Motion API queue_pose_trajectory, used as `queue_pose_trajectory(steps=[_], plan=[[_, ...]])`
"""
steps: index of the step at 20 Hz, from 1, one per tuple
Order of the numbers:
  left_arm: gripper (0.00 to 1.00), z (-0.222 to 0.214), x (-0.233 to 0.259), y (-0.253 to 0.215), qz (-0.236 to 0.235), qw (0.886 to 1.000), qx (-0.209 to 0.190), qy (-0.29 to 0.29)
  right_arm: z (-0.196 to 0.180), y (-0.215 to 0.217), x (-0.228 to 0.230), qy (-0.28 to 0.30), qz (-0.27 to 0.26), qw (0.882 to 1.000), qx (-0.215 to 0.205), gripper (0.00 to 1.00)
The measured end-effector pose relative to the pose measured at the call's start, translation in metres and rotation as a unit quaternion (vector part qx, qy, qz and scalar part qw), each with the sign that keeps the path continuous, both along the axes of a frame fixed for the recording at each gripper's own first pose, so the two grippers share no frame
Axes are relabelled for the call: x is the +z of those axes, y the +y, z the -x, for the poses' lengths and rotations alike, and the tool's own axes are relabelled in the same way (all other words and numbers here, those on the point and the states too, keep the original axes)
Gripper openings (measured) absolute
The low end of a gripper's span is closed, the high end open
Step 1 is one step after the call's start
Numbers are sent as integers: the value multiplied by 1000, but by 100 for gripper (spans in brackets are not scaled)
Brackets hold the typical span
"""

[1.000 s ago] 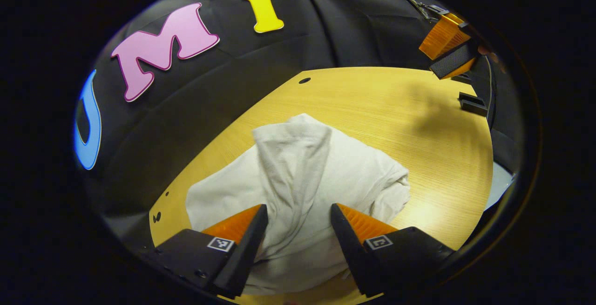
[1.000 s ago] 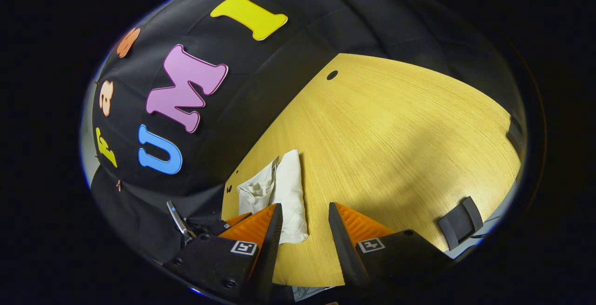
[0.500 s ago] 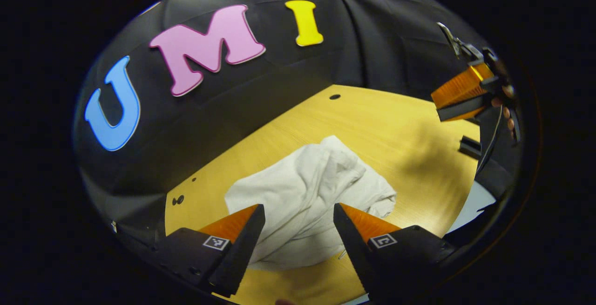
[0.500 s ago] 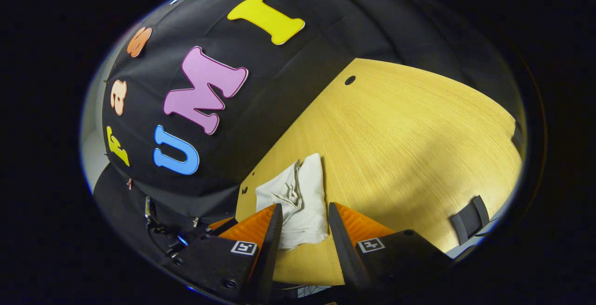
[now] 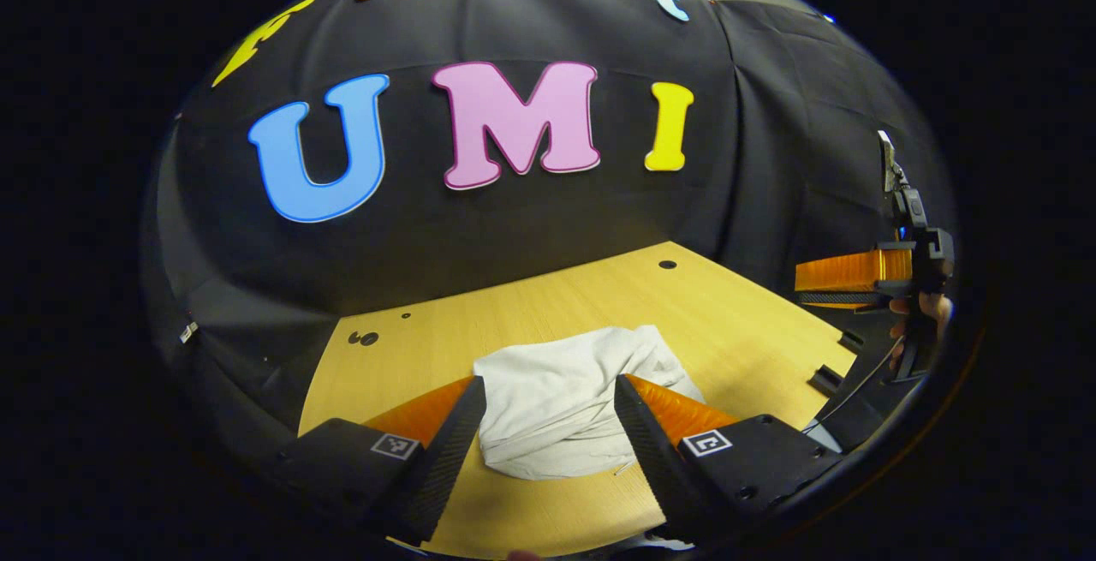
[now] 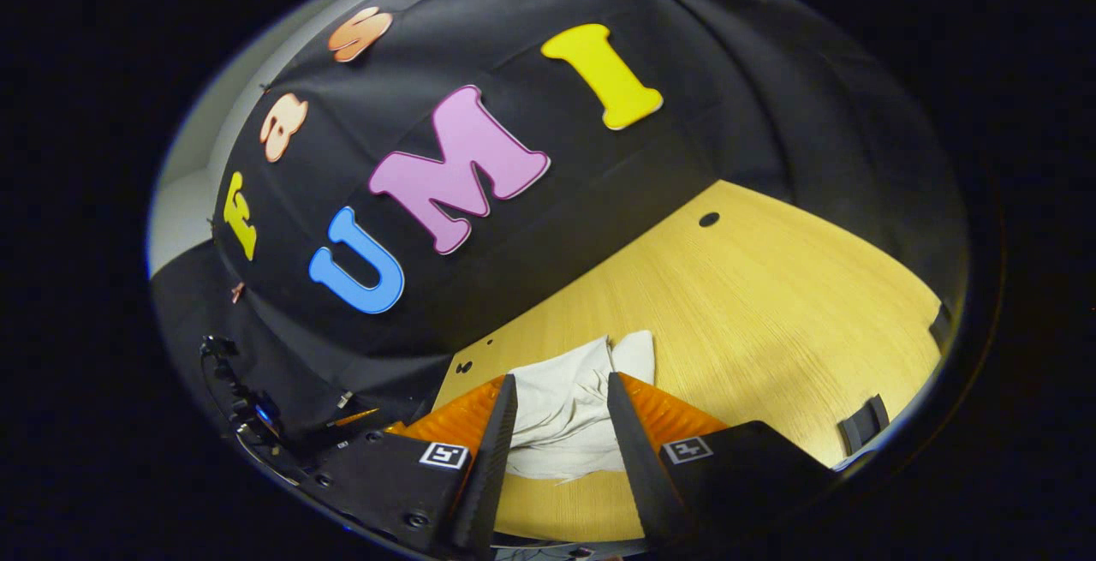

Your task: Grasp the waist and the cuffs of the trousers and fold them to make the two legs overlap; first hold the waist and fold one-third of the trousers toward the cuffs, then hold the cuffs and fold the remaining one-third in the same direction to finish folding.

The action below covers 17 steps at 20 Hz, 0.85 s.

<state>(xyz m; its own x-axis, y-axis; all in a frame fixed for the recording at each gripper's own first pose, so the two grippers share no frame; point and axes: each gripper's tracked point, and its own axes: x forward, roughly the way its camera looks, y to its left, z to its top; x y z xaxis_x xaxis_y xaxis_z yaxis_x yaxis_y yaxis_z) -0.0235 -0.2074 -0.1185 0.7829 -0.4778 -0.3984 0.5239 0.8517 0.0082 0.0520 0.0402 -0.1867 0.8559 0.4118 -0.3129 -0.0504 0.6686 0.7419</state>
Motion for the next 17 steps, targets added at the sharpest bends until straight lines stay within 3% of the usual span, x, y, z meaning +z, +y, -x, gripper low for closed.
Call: queue_pose_trajectory(steps=[2,4,8,13,17], plan=[[96,5,9,18,18,1000,13,1,3,22,22,-25,29,999,9,74],[95,8,15,36,35,999,29,1,8,46,41,-50,69,996,26,74],[96,16,18,66,58,997,57,9,10,83,66,-101,170,979,56,78],[96,30,19,93,62,995,79,0,22,128,68,-102,174,975,89,80],[95,40,18,101,74,991,109,10,20,132,60,-85,170,975,113,80]])
